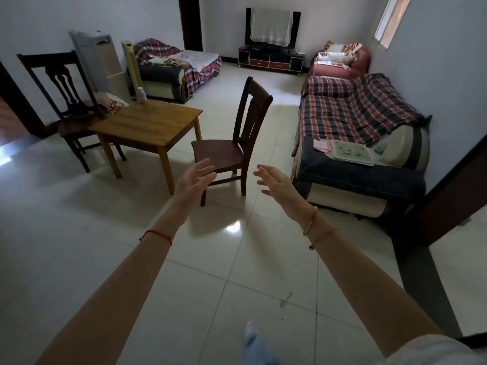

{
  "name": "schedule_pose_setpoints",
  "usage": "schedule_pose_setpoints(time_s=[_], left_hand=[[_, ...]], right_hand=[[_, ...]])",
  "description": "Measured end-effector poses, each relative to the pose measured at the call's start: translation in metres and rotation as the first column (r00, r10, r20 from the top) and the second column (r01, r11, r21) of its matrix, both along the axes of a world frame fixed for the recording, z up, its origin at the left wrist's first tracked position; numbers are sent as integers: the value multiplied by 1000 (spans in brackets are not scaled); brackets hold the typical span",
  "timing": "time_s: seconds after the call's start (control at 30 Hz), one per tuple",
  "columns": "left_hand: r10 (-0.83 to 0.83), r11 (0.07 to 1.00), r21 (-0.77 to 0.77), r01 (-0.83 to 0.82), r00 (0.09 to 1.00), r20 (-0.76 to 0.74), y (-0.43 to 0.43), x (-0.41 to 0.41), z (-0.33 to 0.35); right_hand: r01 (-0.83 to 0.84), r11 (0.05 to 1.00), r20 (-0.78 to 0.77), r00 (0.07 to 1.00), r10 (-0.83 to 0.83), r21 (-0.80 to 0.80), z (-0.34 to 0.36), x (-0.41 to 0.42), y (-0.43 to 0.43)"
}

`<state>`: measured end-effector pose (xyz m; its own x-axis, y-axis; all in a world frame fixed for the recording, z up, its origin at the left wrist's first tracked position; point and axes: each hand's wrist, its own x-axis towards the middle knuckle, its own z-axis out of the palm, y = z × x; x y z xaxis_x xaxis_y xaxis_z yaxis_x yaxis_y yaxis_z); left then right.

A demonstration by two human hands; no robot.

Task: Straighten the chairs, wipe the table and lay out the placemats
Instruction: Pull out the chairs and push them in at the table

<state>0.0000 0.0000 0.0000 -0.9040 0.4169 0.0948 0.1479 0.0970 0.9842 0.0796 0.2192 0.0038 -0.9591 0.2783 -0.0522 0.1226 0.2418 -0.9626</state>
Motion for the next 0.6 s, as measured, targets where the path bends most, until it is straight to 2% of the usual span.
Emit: schedule_pose_setpoints(time_s=[0.13, 0.6], left_hand=[[32, 999, -17, -32, 999, 13, 45, -57, 3], [173, 985, -5, -173, 985, -15, 191, -273, 15]], right_hand=[[-31, 999, 40, 999, 31, -8, 3, -66, 43], [-143, 990, 35, 989, 142, 9, 8, -311, 188]])
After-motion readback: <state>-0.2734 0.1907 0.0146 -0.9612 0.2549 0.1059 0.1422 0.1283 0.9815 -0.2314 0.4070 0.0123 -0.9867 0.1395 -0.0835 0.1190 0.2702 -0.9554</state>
